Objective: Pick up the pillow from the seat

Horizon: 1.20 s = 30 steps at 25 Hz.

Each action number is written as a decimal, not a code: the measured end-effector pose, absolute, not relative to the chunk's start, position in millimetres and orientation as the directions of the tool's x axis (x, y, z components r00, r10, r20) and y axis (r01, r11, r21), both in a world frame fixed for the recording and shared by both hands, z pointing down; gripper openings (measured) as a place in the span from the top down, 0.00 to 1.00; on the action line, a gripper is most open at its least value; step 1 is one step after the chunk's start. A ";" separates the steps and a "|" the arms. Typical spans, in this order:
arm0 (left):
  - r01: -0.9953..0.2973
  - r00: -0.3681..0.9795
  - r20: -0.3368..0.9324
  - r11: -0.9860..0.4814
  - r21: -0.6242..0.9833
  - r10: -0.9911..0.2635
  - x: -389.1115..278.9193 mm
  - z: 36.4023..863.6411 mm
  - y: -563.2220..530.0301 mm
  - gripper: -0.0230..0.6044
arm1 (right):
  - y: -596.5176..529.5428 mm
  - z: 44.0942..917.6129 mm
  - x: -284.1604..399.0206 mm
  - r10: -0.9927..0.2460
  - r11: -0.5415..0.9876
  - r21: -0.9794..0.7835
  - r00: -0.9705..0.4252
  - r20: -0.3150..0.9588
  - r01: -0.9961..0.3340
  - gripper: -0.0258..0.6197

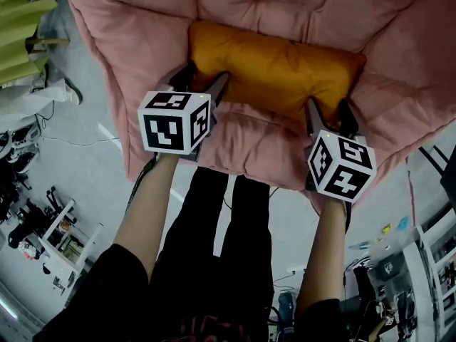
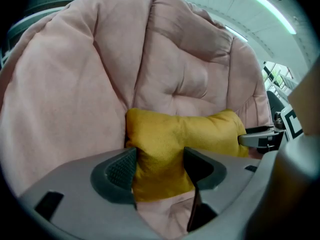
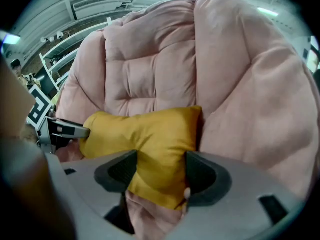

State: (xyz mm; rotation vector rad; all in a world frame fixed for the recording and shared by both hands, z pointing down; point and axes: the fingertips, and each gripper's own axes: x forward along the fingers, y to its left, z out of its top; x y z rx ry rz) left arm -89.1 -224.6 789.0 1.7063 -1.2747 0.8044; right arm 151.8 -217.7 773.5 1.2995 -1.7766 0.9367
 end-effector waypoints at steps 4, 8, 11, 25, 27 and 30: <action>-0.962 0.272 0.879 -0.137 0.237 -0.391 -91.0 798.7 -225.3 0.51 | -218.0 785.4 146.8 -0.398 0.229 -0.126 -0.211 0.893 -0.965 0.50; -0.962 0.271 0.885 -0.148 0.231 -0.379 -89.9 807.9 -225.1 0.51 | -217.5 797.7 144.7 -0.384 0.230 -0.111 -0.196 0.902 -0.967 0.50; -0.961 0.271 0.887 -0.156 0.228 -0.373 -88.9 815.7 -224.2 0.51 | -215.6 804.3 142.5 -0.372 0.233 -0.110 -0.193 0.908 -0.966 0.50; -0.968 0.238 0.886 -0.174 0.182 -0.398 -81.6 826.9 -224.1 0.56 | -215.7 818.3 138.2 -0.396 0.226 -0.066 -0.153 0.905 -0.972 0.53; -0.967 0.239 0.885 -0.181 0.179 -0.399 -80.5 827.6 -223.7 0.58 | -215.2 819.4 136.5 -0.400 0.225 -0.065 -0.152 0.904 -0.972 0.56; -0.965 0.242 0.886 -0.194 0.177 -0.395 -79.2 825.9 -222.4 0.62 | -213.9 819.5 134.3 -0.408 0.221 -0.063 -0.151 0.901 -0.973 0.60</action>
